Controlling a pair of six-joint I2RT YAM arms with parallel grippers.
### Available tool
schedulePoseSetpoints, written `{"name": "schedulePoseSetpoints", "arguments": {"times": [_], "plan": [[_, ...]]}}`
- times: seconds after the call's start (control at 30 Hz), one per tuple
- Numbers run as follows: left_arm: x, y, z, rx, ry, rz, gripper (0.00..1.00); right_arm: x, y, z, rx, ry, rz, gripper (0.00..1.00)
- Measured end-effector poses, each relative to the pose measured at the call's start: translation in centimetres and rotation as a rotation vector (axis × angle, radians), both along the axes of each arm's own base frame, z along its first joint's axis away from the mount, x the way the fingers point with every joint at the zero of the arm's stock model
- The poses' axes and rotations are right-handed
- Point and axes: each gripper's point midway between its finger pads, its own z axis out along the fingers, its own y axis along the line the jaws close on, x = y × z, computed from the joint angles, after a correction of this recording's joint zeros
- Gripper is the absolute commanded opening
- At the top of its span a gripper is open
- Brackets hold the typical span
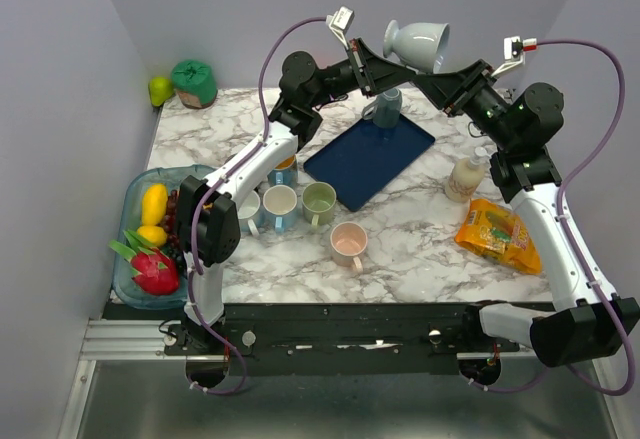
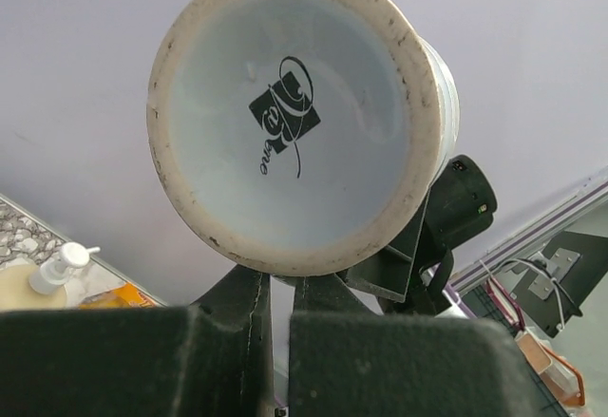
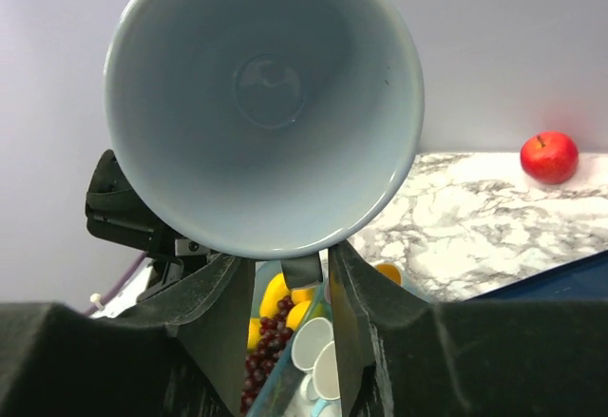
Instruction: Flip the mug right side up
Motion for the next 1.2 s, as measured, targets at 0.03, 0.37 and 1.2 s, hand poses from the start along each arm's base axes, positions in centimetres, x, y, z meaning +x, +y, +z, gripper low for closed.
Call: {"name": "schedulePoseSetpoints", "arguments": {"times": [0.03, 0.37, 1.2], "plan": [[0.0, 0.0, 0.0, -0.001, 0.0, 0.001, 0.0, 0.0, 0.0, 0.1, 0.004, -0.001, -0.001, 0.48], [0.5, 0.2, 0.2, -0.03, 0.046, 0.013, 0.0, 0.9, -0.1, 0.1, 0.03, 0.003, -0.018, 0.01], [-1.7, 1.0, -3.0, 0.111, -0.065, 0.022, 0.82, 0.0, -2.5, -3.0, -0.102, 0.113, -0.166, 0.01]]}}
